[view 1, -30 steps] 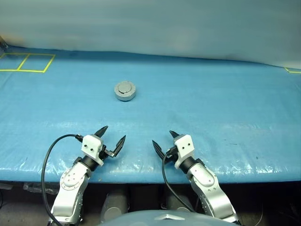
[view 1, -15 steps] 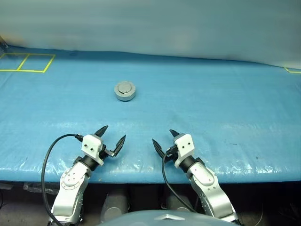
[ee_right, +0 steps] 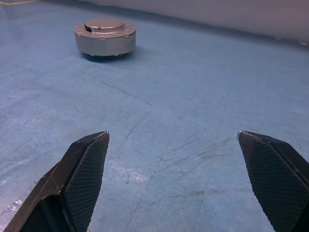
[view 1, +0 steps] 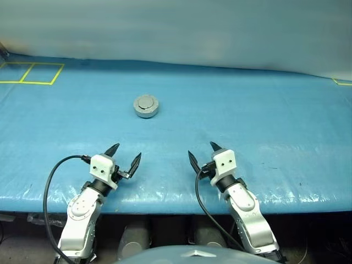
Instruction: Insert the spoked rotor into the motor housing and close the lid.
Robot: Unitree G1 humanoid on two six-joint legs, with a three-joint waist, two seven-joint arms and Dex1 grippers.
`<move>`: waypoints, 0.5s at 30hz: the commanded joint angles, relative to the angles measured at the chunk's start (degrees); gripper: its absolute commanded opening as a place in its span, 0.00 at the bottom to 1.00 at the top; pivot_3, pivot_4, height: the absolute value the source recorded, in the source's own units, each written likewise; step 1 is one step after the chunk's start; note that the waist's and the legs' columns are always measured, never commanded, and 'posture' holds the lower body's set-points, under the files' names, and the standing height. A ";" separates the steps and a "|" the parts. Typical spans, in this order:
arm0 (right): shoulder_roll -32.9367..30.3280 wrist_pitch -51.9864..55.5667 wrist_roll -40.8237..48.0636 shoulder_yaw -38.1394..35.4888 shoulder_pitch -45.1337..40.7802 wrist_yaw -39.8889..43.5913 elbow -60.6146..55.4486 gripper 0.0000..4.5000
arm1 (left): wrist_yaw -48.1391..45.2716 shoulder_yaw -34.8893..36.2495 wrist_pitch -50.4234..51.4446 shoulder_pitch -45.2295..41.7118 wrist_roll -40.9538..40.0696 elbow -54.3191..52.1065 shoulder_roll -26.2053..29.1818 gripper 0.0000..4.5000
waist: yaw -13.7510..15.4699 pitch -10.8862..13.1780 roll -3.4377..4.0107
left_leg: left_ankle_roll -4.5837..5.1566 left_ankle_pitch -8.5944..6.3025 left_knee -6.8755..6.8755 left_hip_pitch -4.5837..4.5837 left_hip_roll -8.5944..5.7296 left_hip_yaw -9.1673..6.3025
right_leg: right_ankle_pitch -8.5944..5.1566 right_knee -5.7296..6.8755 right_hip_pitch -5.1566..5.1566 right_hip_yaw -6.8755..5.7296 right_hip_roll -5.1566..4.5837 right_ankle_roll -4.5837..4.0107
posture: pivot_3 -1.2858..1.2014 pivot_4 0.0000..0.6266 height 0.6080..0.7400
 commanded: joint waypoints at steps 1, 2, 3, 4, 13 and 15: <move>-0.15 -1.69 -0.07 -1.27 -0.19 -0.32 -0.83 1.00 | 0.42 3.25 -1.38 -0.75 -1.80 -0.10 0.40 0.99 | 0.00 0.00 0.00 | 0.00 0.00 0.00 0.01 0.00 0.00 | 0.00 0.00 0.00 0.00 0.00 0.00 | 0.52 0.24 1.00; -0.18 -1.67 -0.07 -1.38 -0.20 -0.35 -0.86 1.00 | 0.31 3.85 -1.37 -0.75 -1.91 -0.12 0.74 0.99 | -0.01 0.00 0.00 | 0.00 0.00 0.00 0.01 0.00 0.00 | 0.00 0.01 0.00 0.00 0.00 0.00 | 0.52 0.24 1.00; -0.23 -1.65 -0.06 -1.51 -0.20 -0.32 -0.90 1.00 | 0.21 4.46 -1.33 -0.72 -2.07 -0.18 1.06 0.99 | -0.01 0.00 0.00 | -0.01 0.00 0.00 0.01 0.01 0.00 | 0.00 0.01 0.00 0.00 0.00 0.00 | 0.52 0.24 1.00; -0.28 -1.68 -0.11 -1.69 -0.20 -0.33 -0.93 1.00 | 0.25 5.23 -1.34 -0.68 -2.20 -0.28 1.35 0.99 | -0.01 0.00 0.00 | -0.01 0.01 0.00 0.01 0.01 0.00 | 0.00 0.01 0.00 0.00 0.00 0.00 | 0.52 0.24 1.00; -0.05 -1.53 -0.14 -2.43 -0.69 -0.36 -1.07 1.00 | 1.86 8.68 -0.51 -1.31 -4.11 -2.98 0.87 0.99 | 0.01 -0.01 -0.01 | -0.01 0.01 0.01 0.02 0.00 0.00 | 0.01 0.01 0.02 0.01 0.00 0.00 | 0.52 0.24 1.00; 0.04 -1.54 -0.18 -2.36 -0.74 -0.40 -1.09 1.00 | 2.19 8.54 -0.12 -1.44 -4.32 -3.62 0.64 0.99 | 0.01 -0.01 -0.01 | -0.01 0.01 0.01 0.02 0.00 0.00 | 0.01 0.01 0.03 0.01 -0.01 0.00 | 0.52 0.24 1.00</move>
